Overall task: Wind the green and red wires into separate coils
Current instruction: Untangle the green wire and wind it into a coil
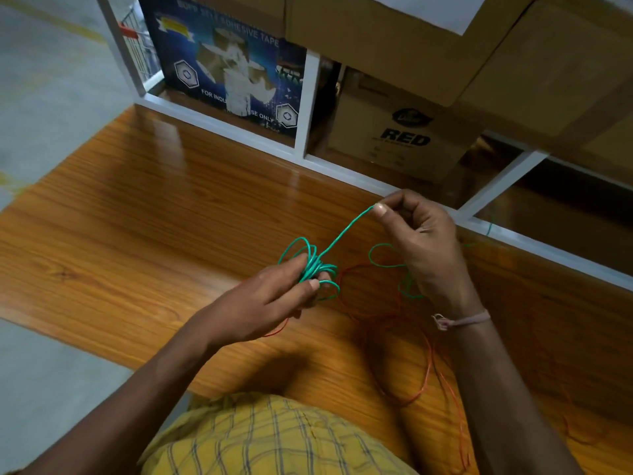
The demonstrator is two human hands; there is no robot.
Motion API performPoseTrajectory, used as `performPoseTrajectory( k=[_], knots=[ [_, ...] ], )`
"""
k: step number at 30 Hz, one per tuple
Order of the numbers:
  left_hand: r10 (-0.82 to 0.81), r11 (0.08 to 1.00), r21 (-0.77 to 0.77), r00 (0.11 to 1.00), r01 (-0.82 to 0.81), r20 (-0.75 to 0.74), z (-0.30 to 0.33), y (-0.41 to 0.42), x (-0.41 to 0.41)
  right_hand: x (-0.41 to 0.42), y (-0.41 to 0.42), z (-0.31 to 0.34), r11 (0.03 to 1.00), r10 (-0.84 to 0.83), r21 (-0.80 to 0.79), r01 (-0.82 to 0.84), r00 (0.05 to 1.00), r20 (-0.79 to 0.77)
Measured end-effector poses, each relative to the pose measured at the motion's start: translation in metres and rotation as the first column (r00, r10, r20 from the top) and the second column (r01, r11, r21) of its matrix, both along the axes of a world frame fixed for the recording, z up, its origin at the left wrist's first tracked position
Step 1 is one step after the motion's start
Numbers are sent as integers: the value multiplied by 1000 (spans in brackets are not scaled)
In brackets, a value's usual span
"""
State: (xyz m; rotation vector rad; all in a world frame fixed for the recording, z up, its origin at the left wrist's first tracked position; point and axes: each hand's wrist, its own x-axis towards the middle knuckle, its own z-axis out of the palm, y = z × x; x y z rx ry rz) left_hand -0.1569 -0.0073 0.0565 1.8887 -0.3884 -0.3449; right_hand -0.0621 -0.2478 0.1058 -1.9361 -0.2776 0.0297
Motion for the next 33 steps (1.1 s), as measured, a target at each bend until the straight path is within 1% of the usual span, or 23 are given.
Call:
performPoseTrajectory(
  k=[3, 6, 8, 10, 12, 13, 15, 16, 17, 18, 19, 20, 21, 22, 23, 24, 25, 26, 27, 29, 31, 33],
  knots=[
    [8, 995, -98, 998, -13, -54, 9, 6, -2, 5, 5, -22, 991, -45, -122, 50, 998, 43],
    [12, 985, -167, 989, -36, -144, 10, 9, -2, 2, 8, -34, 983, -51, -176, 57, 998, 39],
    [3, 951, -299, 971, -76, -237, 8, 6, -3, 0, 7, -41, 971, -24, -237, 23, 1000, -1],
    [-17, 856, -496, 952, -144, -307, 9, 0, -2, -5, 8, -51, 940, 45, -336, -58, 998, -45],
    [36, 722, -633, 929, -280, -369, 12, -6, 0, -14, 11, -64, 896, 136, -419, -147, 989, -56],
    [65, 639, -683, 909, -355, -411, 11, -8, 2, -19, 12, -70, 873, 173, -452, -180, 983, -57],
    [86, 452, -756, 867, -473, -491, 11, -8, 6, -31, 15, -79, 829, 234, -505, -242, 969, -81],
    [81, 368, -780, 853, -506, -515, 12, -7, 9, -37, 16, -82, 805, 264, -524, -278, 959, -103],
    [76, 303, -798, 847, -521, -525, 12, -5, 11, -43, 17, -82, 781, 295, -538, -318, 947, -130],
    [74, 268, -812, 852, -518, -519, 14, -4, 13, -48, 18, -81, 757, 329, -545, -361, 931, -160],
    [79, 265, -823, 862, -503, -501, 14, -4, 15, -52, 18, -79, 731, 369, -550, -405, 912, -181],
    [97, 297, -823, 873, -483, -478, 13, -2, 17, -55, 19, -74, 699, 415, -559, -446, 889, -192],
    [154, 384, -795, 881, -470, -446, 8, 0, 18, -56, 19, -68, 657, 465, -578, -484, 864, -196],
    [253, 521, -719, 888, -460, -385, 2, 4, 19, -58, 20, -60, 611, 509, -604, -512, 838, -196],
    [356, 674, -583, 891, -454, -282, -6, 8, 20, -59, 20, -51, 568, 544, -628, -532, 815, -199],
    [411, 792, -424, 897, -439, -161, -12, 11, 21, -59, 21, -41, 538, 568, -645, -543, 799, -199],
    [422, 864, -275, 904, -422, -62, -17, 13, 21, -60, 22, -30, 523, 586, -652, -549, 787, -192],
    [405, 903, -161, 914, -399, 9, -20, 12, 20, -60, 23, -19, 521, 601, -650, -554, 778, -182],
    [379, 924, -81, 923, -374, 59, -21, 10, 18, -60, 24, -9, 529, 612, -638, -560, 772, -171],
    [306, 949, 41, 945, -312, 113, -22, 2, 12, -57, 24, 9, 574, 623, -577, -581, 767, -153],
    [247, 954, 142, 960, -265, 132, -21, -2, 8, -49, 18, 22, 661, 610, -444, -605, 778, -151],
    [217, 954, 184, 969, -237, 121, -21, 0, 6, -38, 8, 33, 769, 561, -266, -581, 813, -153]
  ],
)
